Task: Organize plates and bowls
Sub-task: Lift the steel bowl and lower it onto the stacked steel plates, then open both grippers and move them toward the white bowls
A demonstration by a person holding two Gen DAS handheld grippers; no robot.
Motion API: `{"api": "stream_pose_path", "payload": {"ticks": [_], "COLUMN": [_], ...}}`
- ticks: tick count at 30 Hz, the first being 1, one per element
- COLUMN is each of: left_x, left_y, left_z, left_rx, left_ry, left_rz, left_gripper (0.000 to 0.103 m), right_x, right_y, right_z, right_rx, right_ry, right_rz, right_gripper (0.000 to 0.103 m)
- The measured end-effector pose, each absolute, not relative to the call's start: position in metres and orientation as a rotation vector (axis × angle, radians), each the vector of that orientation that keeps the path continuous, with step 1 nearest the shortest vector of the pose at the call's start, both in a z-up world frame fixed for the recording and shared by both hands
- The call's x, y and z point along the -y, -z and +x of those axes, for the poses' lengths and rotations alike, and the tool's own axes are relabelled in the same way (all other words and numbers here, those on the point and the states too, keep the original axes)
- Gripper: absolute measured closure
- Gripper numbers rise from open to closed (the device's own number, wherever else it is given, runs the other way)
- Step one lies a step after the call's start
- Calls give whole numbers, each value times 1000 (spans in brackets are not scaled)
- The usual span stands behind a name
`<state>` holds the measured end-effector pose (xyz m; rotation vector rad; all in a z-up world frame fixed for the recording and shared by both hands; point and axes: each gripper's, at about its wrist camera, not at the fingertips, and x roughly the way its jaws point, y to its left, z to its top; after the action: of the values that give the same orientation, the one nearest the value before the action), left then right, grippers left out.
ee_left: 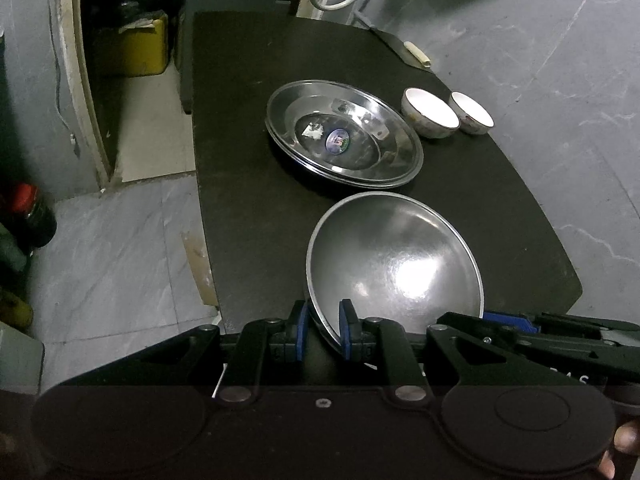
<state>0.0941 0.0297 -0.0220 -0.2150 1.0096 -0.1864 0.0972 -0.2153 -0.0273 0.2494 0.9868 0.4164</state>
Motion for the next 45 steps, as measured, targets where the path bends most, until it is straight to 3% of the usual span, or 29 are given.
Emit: {"api": "stream_pose_path", "payload": {"ticks": [5,7,12,16,20,35,45], "left_x": [-35,-38,-44,-42,-35,-9,30], "left_y": [12,5,-23,-51,-70,-114,-110], "left_z": [89,83,65,52,49,59,115], "left_rx": [-975,-952,-804,-638,-547,-460,-496], "left_ry": [155,166,167,179,168,201,165], "left_rz": [-212,-213,-219,-202,-200,-275,-250], "left_gripper": [79,69,20,2,1,1,1], "right_x": [222,225,236,245,253,274,297], "right_y": [15,9,-15,-43,-65,-134,-138], "right_z": [94,92,81,74,69,34,80], "right_rx": [-929,-899,-795,-706,-658,-498,-456], "right_ry": [-391,-384,-355,-324,-311,-217,-182], "right_rz": [240,236,210,175,176,37,-41], "right_gripper": [58,53,29,15,0,0,0]}}
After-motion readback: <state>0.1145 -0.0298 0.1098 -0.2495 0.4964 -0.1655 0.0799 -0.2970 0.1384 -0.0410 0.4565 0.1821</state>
